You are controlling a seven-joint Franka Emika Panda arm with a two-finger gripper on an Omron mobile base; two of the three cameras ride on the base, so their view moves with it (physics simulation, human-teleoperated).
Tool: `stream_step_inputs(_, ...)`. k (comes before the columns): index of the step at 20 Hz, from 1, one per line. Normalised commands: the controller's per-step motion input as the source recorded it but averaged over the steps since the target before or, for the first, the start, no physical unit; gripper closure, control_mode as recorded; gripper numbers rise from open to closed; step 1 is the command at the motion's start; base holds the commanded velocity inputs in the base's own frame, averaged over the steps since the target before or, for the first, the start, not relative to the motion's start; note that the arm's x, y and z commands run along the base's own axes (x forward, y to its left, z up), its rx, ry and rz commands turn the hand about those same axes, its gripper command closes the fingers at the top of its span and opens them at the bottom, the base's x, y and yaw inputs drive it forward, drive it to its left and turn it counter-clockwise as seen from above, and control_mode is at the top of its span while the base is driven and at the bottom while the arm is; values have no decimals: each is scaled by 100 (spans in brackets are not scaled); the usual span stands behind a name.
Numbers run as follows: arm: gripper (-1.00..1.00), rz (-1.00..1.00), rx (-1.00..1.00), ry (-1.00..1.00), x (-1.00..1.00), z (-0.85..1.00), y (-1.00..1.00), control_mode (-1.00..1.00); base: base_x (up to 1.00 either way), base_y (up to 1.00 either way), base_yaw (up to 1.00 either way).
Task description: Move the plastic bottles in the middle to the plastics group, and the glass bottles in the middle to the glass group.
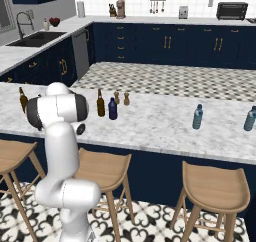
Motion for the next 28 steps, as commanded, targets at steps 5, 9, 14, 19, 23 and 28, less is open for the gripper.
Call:
stream_step_inputs(5,100,0,0,-1,0,-24,0,-100,0,0,0)
stream_step_inputs(9,100,1,6,0,6,-16,-2,-100,0,0,0)
stream_step_inputs(14,100,1,8,0,14,-17,-2,-100,0,0,0)
stream_step_inputs(19,100,2,1,-2,1,-23,-5,-100,0,0,0)
stream_step_inputs(23,100,0,0,-5,0,-26,-5,-100,0,0,0)
stream_step_inputs(28,-100,0,0,-6,0,-27,-11,-100,0,0,0)
